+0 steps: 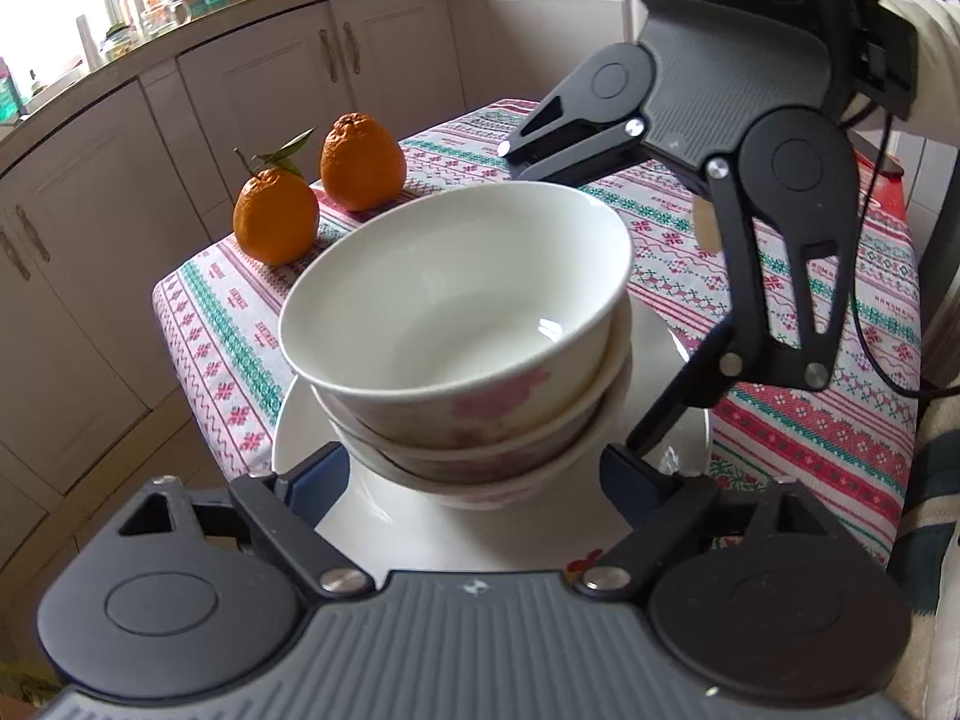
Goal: Organize plates and bowls
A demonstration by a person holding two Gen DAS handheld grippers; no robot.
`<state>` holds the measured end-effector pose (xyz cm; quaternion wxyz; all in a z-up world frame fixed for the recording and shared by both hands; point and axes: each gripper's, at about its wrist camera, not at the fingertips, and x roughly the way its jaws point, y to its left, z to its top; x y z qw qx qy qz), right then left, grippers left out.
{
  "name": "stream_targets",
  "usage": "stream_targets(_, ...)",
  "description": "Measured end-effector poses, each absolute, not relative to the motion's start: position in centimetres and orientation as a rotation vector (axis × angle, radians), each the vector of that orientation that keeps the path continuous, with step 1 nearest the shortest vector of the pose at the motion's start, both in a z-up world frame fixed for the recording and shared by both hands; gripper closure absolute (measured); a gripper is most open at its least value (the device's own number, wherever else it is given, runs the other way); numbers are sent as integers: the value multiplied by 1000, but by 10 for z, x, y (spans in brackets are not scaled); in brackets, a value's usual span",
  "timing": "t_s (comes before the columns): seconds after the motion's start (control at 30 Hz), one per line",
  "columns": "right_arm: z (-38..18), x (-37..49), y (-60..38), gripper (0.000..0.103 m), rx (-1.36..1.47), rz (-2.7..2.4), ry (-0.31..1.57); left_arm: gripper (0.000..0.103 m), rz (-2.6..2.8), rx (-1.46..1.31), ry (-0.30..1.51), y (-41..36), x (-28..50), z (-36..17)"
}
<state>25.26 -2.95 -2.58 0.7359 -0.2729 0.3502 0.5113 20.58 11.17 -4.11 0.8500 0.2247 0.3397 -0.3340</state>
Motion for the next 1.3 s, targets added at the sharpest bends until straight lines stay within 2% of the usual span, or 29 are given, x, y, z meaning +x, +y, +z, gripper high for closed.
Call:
stream_targets(0.23,-10,217,-60,0,-536,983,733,7,-558,423,628,114,158,-36)
stream_targets(0.3,-6,205,-72,0,-492,901,737,0,-501,389,588,113,141,-30)
stream_targets(0.43,1,176,-92,0,-403,715,722,1,-354,321,472,106,104,-17)
stream_targets(0.67,17,138,-111,0,-192,367,682,1,-108,62,498,86,73,6)
stream_targets(0.9,21,94,-116,0,-127,241,654,1,-12,5,539,61,43,17)
stream_targets(1.3,22,66,-126,0,-108,189,633,1,35,20,542,53,24,19)
